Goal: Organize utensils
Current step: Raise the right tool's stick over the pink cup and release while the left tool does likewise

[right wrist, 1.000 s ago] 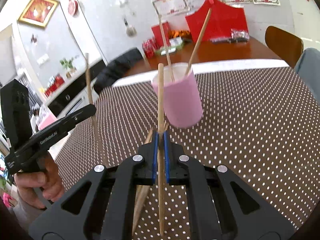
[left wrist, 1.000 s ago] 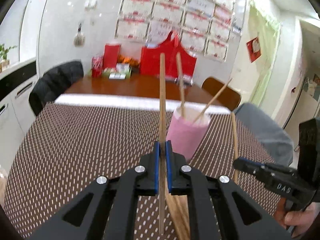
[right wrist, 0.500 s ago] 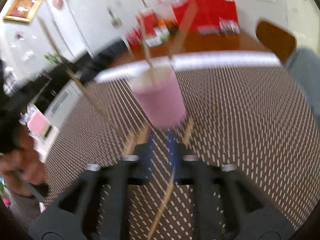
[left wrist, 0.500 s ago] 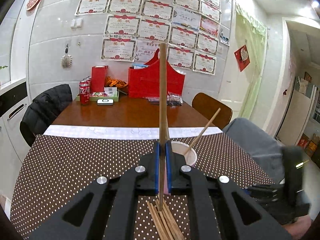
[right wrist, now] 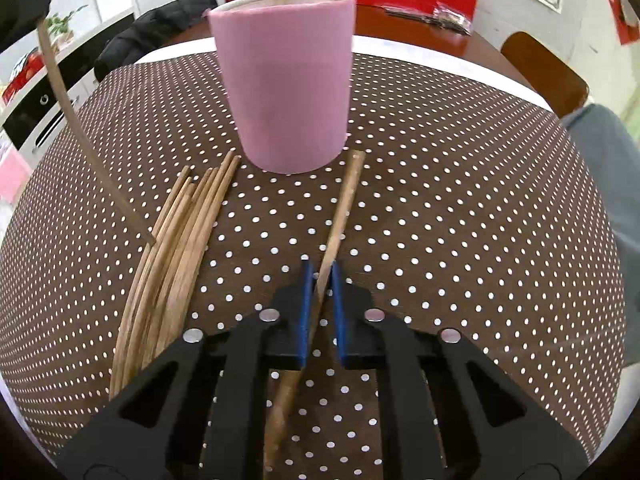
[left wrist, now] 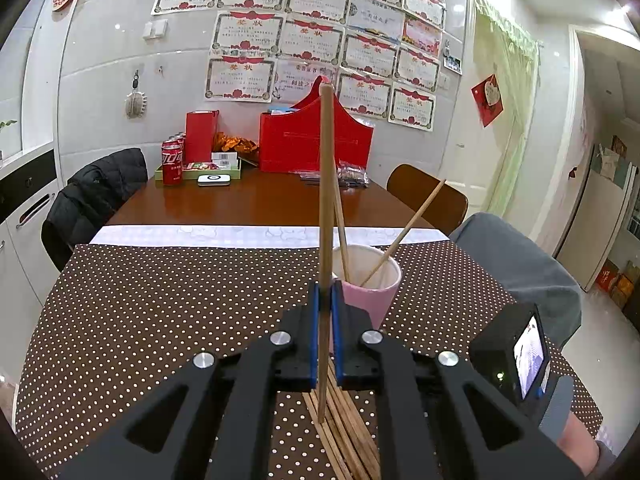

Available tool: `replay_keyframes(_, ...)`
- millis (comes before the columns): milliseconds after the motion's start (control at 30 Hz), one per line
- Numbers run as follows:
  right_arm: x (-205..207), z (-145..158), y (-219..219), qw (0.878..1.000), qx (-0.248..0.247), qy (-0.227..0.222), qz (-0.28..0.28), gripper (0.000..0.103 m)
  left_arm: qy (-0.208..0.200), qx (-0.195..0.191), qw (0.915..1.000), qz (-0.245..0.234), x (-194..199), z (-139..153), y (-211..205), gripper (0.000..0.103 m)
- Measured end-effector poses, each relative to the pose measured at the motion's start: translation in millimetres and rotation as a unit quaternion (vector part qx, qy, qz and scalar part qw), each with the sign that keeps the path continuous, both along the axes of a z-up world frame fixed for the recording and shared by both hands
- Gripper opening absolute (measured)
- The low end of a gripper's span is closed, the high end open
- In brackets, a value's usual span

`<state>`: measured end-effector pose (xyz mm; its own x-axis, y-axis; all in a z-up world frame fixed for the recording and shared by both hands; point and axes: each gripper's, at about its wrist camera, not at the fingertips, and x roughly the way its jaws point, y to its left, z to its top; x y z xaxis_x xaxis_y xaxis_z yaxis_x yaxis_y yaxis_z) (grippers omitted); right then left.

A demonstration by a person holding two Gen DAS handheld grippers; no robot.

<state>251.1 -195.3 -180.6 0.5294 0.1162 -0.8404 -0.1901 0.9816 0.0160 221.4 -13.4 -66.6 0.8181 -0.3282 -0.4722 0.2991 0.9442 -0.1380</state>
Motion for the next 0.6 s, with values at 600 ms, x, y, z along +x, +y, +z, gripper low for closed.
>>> replay_keyframes(600,2.9,-1.9,-11.8,0.999,0.045,0.005,-0.002,0.007,0.002,0.012,0.9999,0.0,18.3,-10.2,-7.3,0.006)
